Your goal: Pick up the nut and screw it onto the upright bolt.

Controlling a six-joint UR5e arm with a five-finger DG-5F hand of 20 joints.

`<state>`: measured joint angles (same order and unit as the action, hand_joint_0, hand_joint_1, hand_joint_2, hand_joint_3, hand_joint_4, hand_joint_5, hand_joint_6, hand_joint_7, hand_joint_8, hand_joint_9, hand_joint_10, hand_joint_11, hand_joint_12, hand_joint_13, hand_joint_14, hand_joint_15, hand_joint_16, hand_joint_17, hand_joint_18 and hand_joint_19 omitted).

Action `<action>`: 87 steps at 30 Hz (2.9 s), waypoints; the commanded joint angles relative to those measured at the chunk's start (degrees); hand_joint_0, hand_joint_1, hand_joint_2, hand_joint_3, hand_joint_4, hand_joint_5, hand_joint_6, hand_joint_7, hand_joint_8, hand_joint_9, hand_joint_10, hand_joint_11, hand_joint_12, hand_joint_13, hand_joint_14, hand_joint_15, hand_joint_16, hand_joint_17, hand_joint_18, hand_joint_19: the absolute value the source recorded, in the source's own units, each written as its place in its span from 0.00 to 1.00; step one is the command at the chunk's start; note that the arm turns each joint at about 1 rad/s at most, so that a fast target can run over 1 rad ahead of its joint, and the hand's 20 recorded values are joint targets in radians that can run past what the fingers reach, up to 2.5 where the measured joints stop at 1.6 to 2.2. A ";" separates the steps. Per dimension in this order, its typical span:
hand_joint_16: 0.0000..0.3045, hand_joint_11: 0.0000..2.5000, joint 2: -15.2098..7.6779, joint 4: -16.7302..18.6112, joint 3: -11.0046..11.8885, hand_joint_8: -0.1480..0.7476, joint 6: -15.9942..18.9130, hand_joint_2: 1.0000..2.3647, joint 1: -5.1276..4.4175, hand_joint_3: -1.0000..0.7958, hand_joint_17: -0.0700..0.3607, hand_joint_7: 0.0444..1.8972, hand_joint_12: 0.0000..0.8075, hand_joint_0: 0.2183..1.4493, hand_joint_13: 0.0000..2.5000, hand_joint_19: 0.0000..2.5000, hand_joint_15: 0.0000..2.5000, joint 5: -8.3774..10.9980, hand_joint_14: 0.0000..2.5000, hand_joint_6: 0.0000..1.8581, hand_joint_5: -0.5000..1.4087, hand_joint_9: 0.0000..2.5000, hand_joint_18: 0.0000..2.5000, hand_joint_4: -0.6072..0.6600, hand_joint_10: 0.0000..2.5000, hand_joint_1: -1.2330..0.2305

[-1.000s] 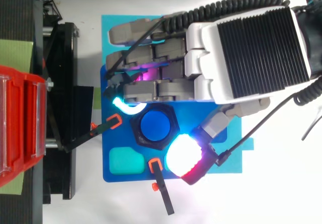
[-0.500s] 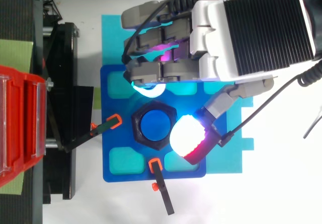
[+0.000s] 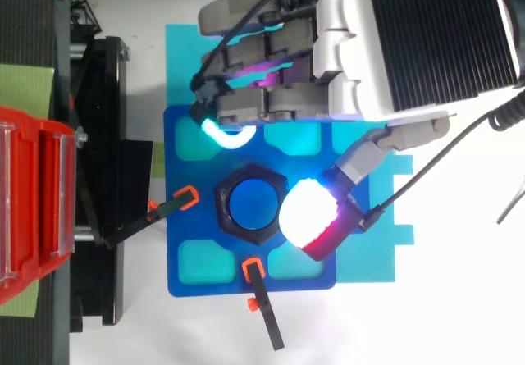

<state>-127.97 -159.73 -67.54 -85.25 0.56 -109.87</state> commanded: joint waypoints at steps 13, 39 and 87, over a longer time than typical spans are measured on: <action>0.09 0.00 0.00 2.23 0.04 0.38 0.00 0.00 -2.40 0.28 0.31 0.32 0.32 0.24 0.17 0.00 0.00 1.14 0.00 0.27 0.21 0.29 0.05 0.64 0.00 0.76; 0.10 0.00 -1.67 -0.76 -0.05 0.42 1.05 0.00 -3.28 0.28 0.32 0.49 0.36 0.25 0.14 0.00 0.00 0.18 0.00 0.27 0.23 0.26 0.01 0.68 0.00 0.80; 0.07 0.00 -1.58 0.38 3.47 0.45 1.32 0.00 1.29 0.28 0.27 0.60 0.27 0.26 0.27 0.00 0.00 -5.36 0.00 0.27 0.25 0.42 0.14 0.67 0.00 0.73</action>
<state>-129.55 -159.28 -65.25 -84.45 2.00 -114.72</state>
